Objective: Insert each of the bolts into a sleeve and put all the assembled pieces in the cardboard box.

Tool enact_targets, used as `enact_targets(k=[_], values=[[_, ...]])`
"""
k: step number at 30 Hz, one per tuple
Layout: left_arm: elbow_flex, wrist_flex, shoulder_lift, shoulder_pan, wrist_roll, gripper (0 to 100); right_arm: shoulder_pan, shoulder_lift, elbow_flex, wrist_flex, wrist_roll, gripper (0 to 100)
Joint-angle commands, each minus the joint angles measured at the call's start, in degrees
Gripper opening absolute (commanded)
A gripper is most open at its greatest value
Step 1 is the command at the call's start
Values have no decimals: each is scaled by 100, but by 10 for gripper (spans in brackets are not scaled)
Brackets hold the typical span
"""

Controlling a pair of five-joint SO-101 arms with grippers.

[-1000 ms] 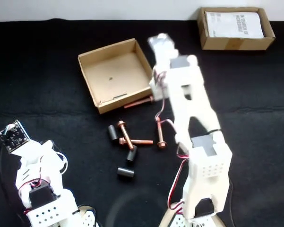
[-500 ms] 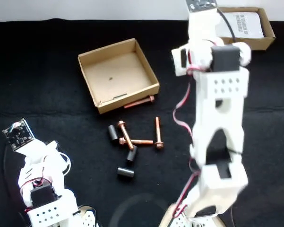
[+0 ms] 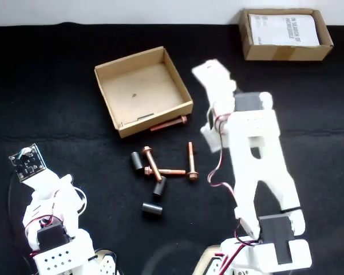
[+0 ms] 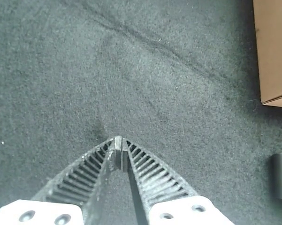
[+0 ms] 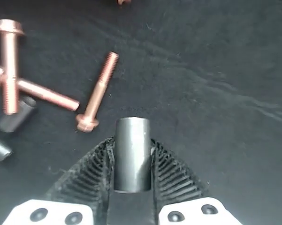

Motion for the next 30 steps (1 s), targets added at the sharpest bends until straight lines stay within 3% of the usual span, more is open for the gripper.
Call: enact_targets(k=[1, 5, 9, 15, 22, 30], values=[[92, 18, -31, 92, -26, 37, -57, -242, 1077, -1411, 88, 7], [92, -9, -31, 92, -35, 38, -57, -163, 1947, -2633, 97, 12], [92, -18, -31, 92, -35, 38, -40, 725, 1877, -2782, 484, 126], [92, -26, -40, 92, -35, 38, 75, 1938, 884, -2158, 484, 144], [92, -9, -40, 92, -246, 38, 22, 1982, 338, -1903, 484, 144], [92, -9, -40, 92, -273, 38, 444, 1991, 242, -1033, 527, 144]])
